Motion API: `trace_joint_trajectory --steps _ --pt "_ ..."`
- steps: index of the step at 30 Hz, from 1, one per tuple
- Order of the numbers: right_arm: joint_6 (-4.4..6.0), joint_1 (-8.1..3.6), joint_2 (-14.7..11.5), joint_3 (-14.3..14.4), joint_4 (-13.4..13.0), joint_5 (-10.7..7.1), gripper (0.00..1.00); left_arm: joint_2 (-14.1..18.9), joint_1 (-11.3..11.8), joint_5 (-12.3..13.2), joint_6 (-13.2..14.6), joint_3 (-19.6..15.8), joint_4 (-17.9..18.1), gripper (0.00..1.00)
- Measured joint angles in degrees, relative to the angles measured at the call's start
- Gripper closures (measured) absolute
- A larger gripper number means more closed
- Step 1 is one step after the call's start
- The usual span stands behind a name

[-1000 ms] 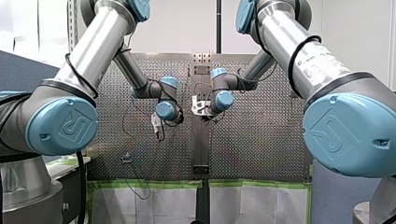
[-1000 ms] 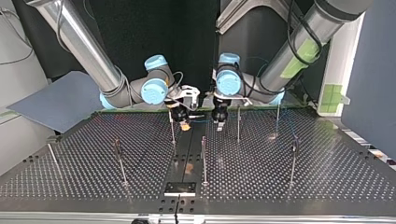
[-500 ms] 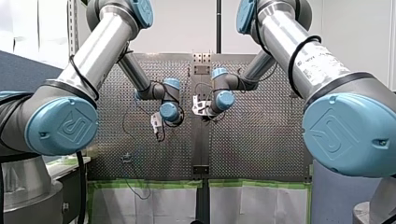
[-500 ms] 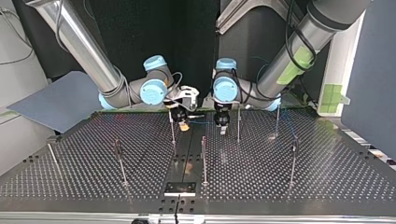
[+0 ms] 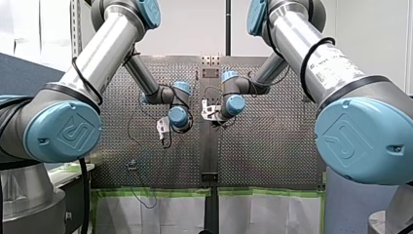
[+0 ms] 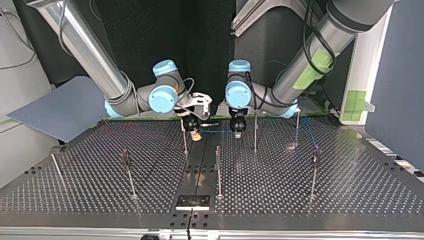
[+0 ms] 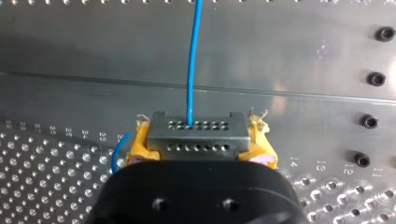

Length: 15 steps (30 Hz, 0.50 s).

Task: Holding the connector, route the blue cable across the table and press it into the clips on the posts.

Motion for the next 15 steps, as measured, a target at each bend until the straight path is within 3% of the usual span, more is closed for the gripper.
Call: trace_joint_trajectory --steps 1,4,15 --pt "0.0 -0.01 0.0 0.0 0.0 0.0 1.0 0.05 -0.03 -0.04 0.02 0.0 -0.09 0.87" --pt "0.0 0.0 0.0 0.0 0.01 -0.01 1.0 0.16 -0.21 -0.14 0.08 0.0 -0.28 0.98" --pt "-0.03 0.03 -0.06 -0.01 0.18 -0.1 1.0 0.8 -1.02 -2.96 0.1 -0.15 -1.17 0.98"
